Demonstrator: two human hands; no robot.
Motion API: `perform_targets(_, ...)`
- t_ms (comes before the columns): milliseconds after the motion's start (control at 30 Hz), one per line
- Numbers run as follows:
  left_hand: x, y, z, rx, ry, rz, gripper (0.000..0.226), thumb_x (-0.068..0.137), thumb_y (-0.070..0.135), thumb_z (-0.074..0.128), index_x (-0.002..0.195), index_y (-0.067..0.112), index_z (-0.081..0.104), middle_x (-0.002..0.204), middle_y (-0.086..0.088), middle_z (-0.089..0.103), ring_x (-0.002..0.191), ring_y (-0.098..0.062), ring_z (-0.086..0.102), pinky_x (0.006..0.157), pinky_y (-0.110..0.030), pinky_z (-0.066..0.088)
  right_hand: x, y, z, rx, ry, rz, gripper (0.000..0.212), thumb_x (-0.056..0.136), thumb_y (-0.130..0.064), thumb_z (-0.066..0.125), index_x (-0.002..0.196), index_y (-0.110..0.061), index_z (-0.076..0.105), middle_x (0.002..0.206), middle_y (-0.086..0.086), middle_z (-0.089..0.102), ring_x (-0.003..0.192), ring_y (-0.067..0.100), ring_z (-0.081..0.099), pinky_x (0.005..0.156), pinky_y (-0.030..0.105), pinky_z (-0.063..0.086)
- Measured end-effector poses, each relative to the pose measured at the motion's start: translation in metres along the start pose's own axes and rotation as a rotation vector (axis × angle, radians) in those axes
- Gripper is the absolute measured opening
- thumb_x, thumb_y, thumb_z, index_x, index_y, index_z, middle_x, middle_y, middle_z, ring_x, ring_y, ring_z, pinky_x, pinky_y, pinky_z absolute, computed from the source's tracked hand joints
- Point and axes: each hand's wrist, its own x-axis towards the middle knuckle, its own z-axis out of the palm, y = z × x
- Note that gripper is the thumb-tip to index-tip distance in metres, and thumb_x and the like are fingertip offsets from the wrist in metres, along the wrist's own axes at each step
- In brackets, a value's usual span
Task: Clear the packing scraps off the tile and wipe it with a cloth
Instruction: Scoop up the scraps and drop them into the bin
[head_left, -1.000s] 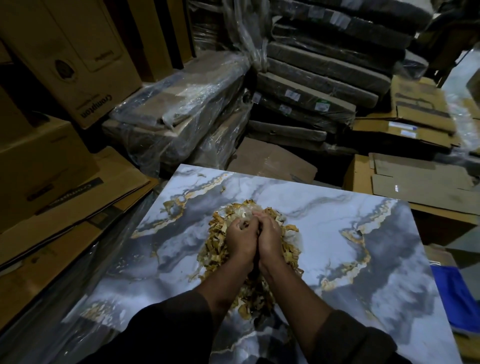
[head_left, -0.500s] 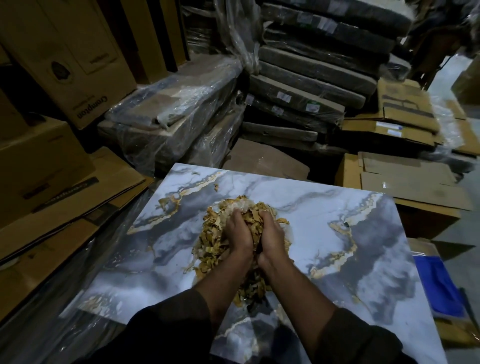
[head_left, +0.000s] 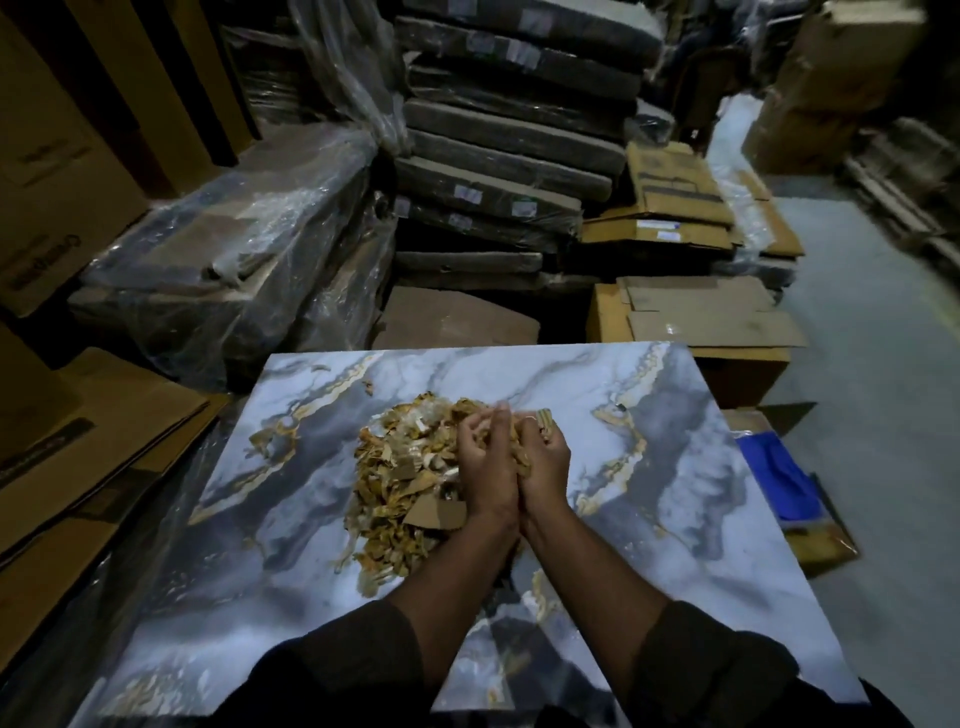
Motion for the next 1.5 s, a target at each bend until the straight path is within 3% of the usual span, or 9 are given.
perform_targets(67, -0.002, 0.001, 0.003, 0.058, -0.021, 0.031, 0.011, 0.099, 0.032, 0.064, 0.103, 0.022, 0.061, 0.105, -0.001, 0.068, 0.095, -0.019, 0.066, 0.077, -0.027, 0.054, -0.009, -0.004, -0.007, 0.055, 0.023, 0.044, 0.019, 0.101, -0.021, 0.056, 0.108, -0.007, 0.066, 0.099, 0.011, 0.071, 0.093, 0.028, 0.069, 0.081, 0.043, 0.056)
perform_targets(167, -0.009, -0.001, 0.009, 0.129, -0.053, 0.039, 0.008, 0.099, 0.029, 0.063, 0.095, 0.022, 0.062, 0.102, -0.009, 0.07, 0.094, -0.025, 0.067, 0.083, -0.039, 0.056, -0.025, -0.008, -0.024, 0.115, 0.064, 0.103, 0.024, 0.099, -0.029, 0.056, 0.104, -0.011, 0.071, 0.093, 0.011, 0.076, 0.089, 0.028, 0.073, 0.069, 0.039, 0.058)
perform_targets(300, -0.031, -0.015, 0.023, 0.177, -0.195, 0.004, 0.025, 0.098, 0.041, 0.064, 0.092, 0.016, 0.066, 0.089, -0.008, 0.073, 0.08, -0.019, 0.07, 0.063, -0.026, 0.053, -0.047, -0.008, -0.057, 0.181, 0.175, 0.077, 0.024, 0.101, -0.029, 0.054, 0.103, -0.014, 0.073, 0.092, 0.007, 0.078, 0.078, 0.018, 0.075, 0.056, 0.027, 0.054)
perform_targets(433, -0.073, -0.041, 0.049, 0.232, -0.355, -0.036, 0.03, 0.099, 0.041, 0.062, 0.082, 0.016, 0.067, 0.08, -0.004, 0.072, 0.073, -0.015, 0.069, 0.066, -0.029, 0.055, -0.065, -0.005, -0.108, 0.227, 0.351, 0.021, 0.028, 0.101, -0.022, 0.054, 0.088, -0.011, 0.076, 0.08, 0.004, 0.077, 0.073, 0.015, 0.075, 0.053, 0.023, 0.053)
perform_targets(567, -0.125, -0.067, 0.075, 0.25, -0.472, -0.068, 0.031, 0.099, 0.037, 0.062, 0.08, 0.014, 0.066, 0.073, 0.001, 0.069, 0.059, 0.003, 0.063, 0.054, -0.011, 0.046, -0.082, -0.005, -0.163, 0.247, 0.502, -0.016, 0.039, 0.1, -0.021, 0.054, 0.072, -0.024, 0.08, 0.075, -0.002, 0.077, 0.067, 0.009, 0.073, 0.053, 0.021, 0.053)
perform_targets(933, -0.252, -0.141, 0.166, 0.432, -0.754, -0.127, 0.035, 0.101, 0.042, 0.056, 0.086, 0.012, 0.067, 0.085, -0.006, 0.073, 0.083, -0.021, 0.07, 0.076, -0.033, 0.055, -0.091, 0.007, -0.335, 0.419, 0.784, 0.018, 0.024, 0.1, -0.026, 0.055, 0.098, -0.011, 0.073, 0.089, 0.007, 0.078, 0.077, 0.018, 0.075, 0.064, 0.031, 0.058)
perform_targets(1133, -0.325, -0.223, 0.244, 0.534, -0.826, -0.244, 0.035, 0.107, 0.03, 0.041, 0.092, 0.014, 0.067, 0.092, -0.007, 0.071, 0.091, -0.024, 0.068, 0.08, -0.032, 0.052, -0.069, 0.027, -0.472, 0.48, 0.809, 0.159, 0.032, 0.101, -0.031, 0.057, 0.115, -0.004, 0.067, 0.107, 0.018, 0.074, 0.098, 0.032, 0.072, 0.088, 0.048, 0.058)
perform_targets(1333, -0.373, -0.341, 0.309, 0.691, -0.763, -0.362, 0.028, 0.106, 0.016, 0.041, 0.109, 0.005, 0.066, 0.103, -0.012, 0.065, 0.085, -0.017, 0.062, 0.064, -0.016, 0.047, -0.029, 0.085, -0.599, 0.557, 0.876, 0.319, 0.03, 0.1, -0.025, 0.061, 0.124, -0.006, 0.063, 0.115, 0.02, 0.071, 0.102, 0.035, 0.07, 0.092, 0.049, 0.057)
perform_targets(1500, -0.369, -0.461, 0.339, 0.768, -0.697, -0.501, 0.038, 0.109, 0.023, 0.039, 0.124, -0.006, 0.059, 0.123, -0.025, 0.062, 0.103, -0.031, 0.061, 0.066, -0.017, 0.045, 0.022, 0.158, -0.671, 0.535, 0.924, 0.409, 0.037, 0.095, -0.019, 0.069, 0.127, -0.003, 0.06, 0.118, 0.021, 0.07, 0.104, 0.036, 0.07, 0.096, 0.056, 0.056)
